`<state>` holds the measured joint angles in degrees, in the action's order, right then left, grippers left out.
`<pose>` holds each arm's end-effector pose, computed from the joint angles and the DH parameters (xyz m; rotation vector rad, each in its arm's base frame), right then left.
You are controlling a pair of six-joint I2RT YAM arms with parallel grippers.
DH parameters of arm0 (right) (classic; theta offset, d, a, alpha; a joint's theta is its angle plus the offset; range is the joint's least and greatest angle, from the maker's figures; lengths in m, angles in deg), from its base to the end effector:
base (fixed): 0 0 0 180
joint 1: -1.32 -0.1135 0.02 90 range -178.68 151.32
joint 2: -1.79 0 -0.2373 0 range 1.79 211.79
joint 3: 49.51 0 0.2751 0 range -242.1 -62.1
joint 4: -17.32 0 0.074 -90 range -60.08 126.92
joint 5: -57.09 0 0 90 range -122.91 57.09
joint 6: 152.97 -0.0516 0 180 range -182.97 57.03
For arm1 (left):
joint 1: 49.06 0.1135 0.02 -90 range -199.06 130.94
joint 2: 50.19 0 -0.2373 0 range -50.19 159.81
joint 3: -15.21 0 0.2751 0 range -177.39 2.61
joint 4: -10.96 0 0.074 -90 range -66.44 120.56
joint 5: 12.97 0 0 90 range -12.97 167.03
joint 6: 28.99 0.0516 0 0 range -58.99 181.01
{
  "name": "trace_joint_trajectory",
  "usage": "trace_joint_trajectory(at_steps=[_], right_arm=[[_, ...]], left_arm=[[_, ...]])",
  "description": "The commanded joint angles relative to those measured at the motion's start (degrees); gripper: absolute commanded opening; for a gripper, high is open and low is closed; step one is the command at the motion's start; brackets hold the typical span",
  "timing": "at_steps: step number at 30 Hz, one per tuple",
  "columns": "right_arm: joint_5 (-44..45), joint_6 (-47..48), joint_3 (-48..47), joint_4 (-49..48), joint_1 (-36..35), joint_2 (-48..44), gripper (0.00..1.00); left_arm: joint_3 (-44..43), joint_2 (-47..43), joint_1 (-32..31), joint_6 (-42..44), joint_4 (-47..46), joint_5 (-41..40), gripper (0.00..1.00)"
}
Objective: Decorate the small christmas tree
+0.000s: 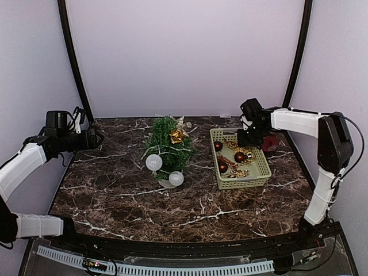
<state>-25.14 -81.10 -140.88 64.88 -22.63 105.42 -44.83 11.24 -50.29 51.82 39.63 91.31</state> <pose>0.3754 0.1591 0.1775 -0.0845 2.6005 0.0869 0.2885 -0.0189 0.2531 0.0056 2.0990 -0.3708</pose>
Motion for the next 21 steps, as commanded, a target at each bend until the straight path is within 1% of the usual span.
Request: trace_joint_trajectory(at_steps=[1,8,11,15,21], right_arm=[[0.8,3.1,-7.2,-1.9,2.6,6.8,0.40],[3.3,0.9,-16.4,-0.5,4.3,17.7,0.28],[3.4,-0.6,-19.1,-0.5,4.5,20.7,0.27],[6.2,-3.0,-22.0,0.0,4.6,24.3,0.27],[6.3,-6.1,-23.7,-0.3,4.6,27.9,0.28]], left_arm=[[0.6,-0.8,0.4,2.3,-1.2,-1.9,0.85],[0.2,0.4,0.6,2.2,-1.0,-1.6,0.84],[0.2,0.7,0.6,2.2,-1.1,-0.9,0.84],[0.1,0.8,0.7,2.2,-0.9,-0.7,0.84],[0.2,0.2,0.7,2.8,-0.8,-0.9,0.84]])
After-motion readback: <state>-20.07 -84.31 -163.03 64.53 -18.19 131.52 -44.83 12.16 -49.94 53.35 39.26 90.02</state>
